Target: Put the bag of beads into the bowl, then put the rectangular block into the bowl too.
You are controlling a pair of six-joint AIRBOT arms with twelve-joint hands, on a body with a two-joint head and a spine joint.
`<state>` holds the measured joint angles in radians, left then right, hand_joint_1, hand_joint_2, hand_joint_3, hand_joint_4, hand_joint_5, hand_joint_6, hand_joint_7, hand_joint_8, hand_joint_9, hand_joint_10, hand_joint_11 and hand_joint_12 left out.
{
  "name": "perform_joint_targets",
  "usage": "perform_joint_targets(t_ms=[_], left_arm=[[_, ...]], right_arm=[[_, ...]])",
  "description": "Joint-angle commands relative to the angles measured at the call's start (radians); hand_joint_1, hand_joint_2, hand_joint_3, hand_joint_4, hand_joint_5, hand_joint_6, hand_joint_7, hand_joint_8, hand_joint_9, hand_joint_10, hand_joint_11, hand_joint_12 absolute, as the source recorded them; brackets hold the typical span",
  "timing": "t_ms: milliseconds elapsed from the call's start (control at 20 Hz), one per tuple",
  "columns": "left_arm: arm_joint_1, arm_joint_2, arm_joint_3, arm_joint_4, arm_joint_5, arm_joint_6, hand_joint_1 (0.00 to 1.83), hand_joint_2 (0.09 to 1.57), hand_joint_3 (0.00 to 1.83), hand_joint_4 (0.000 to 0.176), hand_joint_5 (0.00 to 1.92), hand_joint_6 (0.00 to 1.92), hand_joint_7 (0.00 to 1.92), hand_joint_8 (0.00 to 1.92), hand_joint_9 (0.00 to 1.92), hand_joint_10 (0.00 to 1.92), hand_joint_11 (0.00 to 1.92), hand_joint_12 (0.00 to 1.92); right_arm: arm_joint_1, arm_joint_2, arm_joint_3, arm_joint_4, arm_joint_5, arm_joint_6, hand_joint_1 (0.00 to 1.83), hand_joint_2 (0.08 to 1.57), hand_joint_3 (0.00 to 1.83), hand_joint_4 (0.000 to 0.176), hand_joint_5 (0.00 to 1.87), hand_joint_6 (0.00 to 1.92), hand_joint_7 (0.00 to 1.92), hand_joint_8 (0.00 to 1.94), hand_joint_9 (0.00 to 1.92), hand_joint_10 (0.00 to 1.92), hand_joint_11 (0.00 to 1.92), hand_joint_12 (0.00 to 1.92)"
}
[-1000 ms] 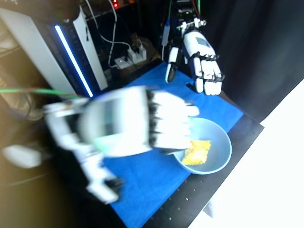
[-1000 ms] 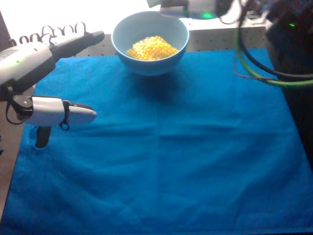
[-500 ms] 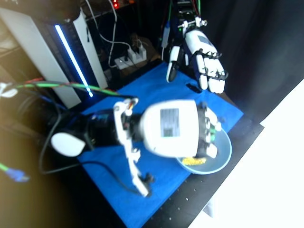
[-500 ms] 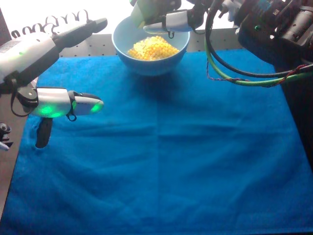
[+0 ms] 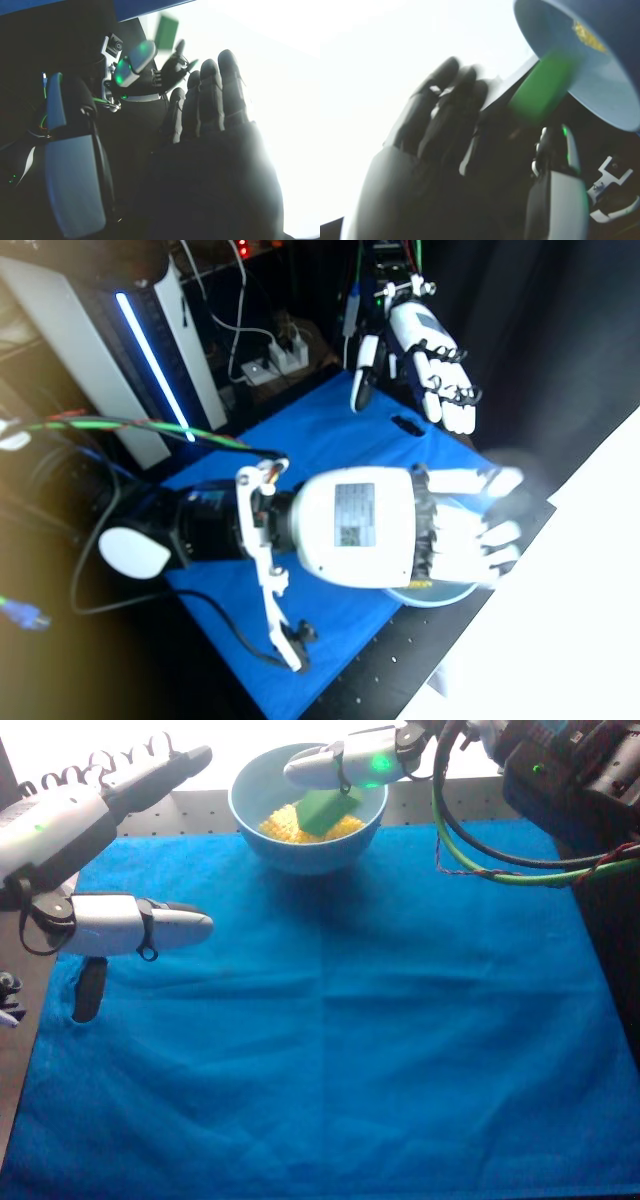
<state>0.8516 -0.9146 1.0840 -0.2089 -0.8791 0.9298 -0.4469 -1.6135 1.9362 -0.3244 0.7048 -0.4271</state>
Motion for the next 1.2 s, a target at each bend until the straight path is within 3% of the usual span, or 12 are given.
perform_joint_targets(t_ms=[0, 250, 350, 400, 500, 600, 700, 750, 850, 950, 1000, 1150], left_arm=[[-0.009, 0.001, -0.001, -0.001, -0.122, -0.007, 0.81, 0.97, 0.0, 0.105, 0.05, 0.0, 0.15, 0.0, 0.17, 0.0, 0.0, 0.45], [0.004, 0.009, -0.011, -0.001, -0.146, -0.022, 0.79, 0.95, 0.0, 0.095, 0.05, 0.0, 0.15, 0.0, 0.19, 0.0, 0.0, 0.55], [0.02, 0.021, -0.025, -0.003, -0.18, -0.031, 0.78, 0.94, 0.0, 0.085, 0.05, 0.0, 0.15, 0.0, 0.19, 0.0, 0.0, 0.61], [0.03, 0.031, -0.039, -0.005, -0.205, -0.032, 0.78, 0.95, 0.0, 0.112, 0.04, 0.0, 0.14, 0.0, 0.18, 0.0, 0.0, 0.59], [0.057, 0.057, -0.07, -0.008, -0.268, -0.035, 0.78, 0.95, 0.0, 0.118, 0.04, 0.0, 0.13, 0.0, 0.18, 0.0, 0.0, 0.58], [0.113, 0.093, -0.115, -0.019, -0.365, -0.045, 0.69, 0.93, 0.0, 0.104, 0.05, 0.01, 0.12, 0.0, 0.17, 0.0, 0.0, 0.58], [0.175, 0.115, -0.153, -0.039, -0.462, -0.053, 0.6, 0.92, 0.0, 0.159, 0.05, 0.0, 0.11, 0.0, 0.16, 0.0, 0.0, 0.52], [0.217, 0.126, -0.173, -0.049, -0.522, -0.064, 0.56, 0.91, 0.0, 0.165, 0.06, 0.01, 0.09, 0.0, 0.17, 0.0, 0.0, 0.51], [0.252, 0.131, -0.186, -0.054, -0.569, -0.088, 0.66, 0.95, 0.01, 0.08, 0.05, 0.0, 0.11, 0.01, 0.19, 0.01, 0.0, 0.46], [0.281, 0.132, -0.196, -0.06, -0.618, -0.103, 0.67, 0.96, 0.02, 0.071, 0.05, 0.0, 0.12, 0.01, 0.19, 0.01, 0.0, 0.45], [0.295, 0.134, -0.203, -0.066, -0.64, -0.103, 0.59, 0.96, 0.0, 0.113, 0.06, 0.0, 0.14, 0.0, 0.2, 0.0, 0.0, 0.68], [0.345, 0.138, -0.225, -0.076, -0.721, -0.123, 0.44, 0.97, 0.0, 0.08, 0.02, 0.0, 0.09, 0.0, 0.18, 0.0, 0.0, 0.9]], right_arm=[[0.014, 0.001, 0.006, 0.037, 0.092, 0.001, 0.73, 0.98, 0.0, 0.176, 0.26, 0.0, 0.14, 0.0, 0.1, 0.01, 0.0, 0.36], [0.014, 0.016, -0.04, 0.032, 0.106, 0.001, 0.69, 0.98, 0.0, 0.176, 0.21, 0.0, 0.13, 0.0, 0.09, 0.01, 0.0, 0.34], [-0.019, 0.057, -0.075, 0.064, 0.189, 0.001, 0.72, 0.95, 0.0, 0.176, 0.19, 0.0, 0.12, 0.0, 0.08, 0.0, 0.0, 0.25], [-0.053, 0.093, -0.113, 0.106, 0.251, 0.001, 0.72, 0.94, 0.0, 0.176, 0.19, 0.0, 0.14, 0.0, 0.08, 0.0, 0.0, 0.22], [-0.129, 0.162, -0.189, 0.188, 0.365, 0.001, 0.72, 0.94, 0.0, 0.176, 0.19, 0.0, 0.14, 0.0, 0.08, 0.0, 0.0, 0.22], [-0.22, 0.233, -0.283, 0.273, 0.502, 0.001, 0.63, 0.92, 0.0, 0.176, 0.18, 0.0, 0.07, 0.01, 0.0, 0.0, 0.0, 0.01], [-0.292, 0.289, -0.357, 0.332, 0.6, 0.001, 0.56, 0.96, 0.01, 0.176, 0.11, 0.0, 0.05, 0.0, 0.0, 0.0, 0.0, 0.0], [-0.358, 0.344, -0.422, 0.373, 0.668, 0.001, 0.63, 0.95, 0.0, 0.176, 0.12, 0.01, 0.06, 0.01, 0.0, 0.0, 0.0, 0.0], [-0.448, 0.414, -0.504, 0.429, 0.753, 0.001, 0.73, 0.95, 0.0, 0.176, 0.13, 0.01, 0.07, 0.01, 0.0, 0.0, 0.0, 0.0], [-0.562, 0.478, -0.596, 0.513, 0.871, 0.001, 0.74, 0.95, 0.0, 0.176, 0.13, 0.01, 0.07, 0.01, 0.0, 0.0, 0.0, 0.0], [-0.611, 0.497, -0.638, 0.551, 0.932, 0.001, 0.74, 0.96, 0.0, 0.176, 0.1, 0.0, 0.01, 0.0, 0.0, 0.0, 0.0, 0.0], [-0.718, 0.53, -0.724, 0.61, 1.058, 0.001, 0.63, 0.99, 0.01, 0.176, 0.06, 0.0, 0.0, 0.0, 0.0, 0.0, 0.0, 0.0]])
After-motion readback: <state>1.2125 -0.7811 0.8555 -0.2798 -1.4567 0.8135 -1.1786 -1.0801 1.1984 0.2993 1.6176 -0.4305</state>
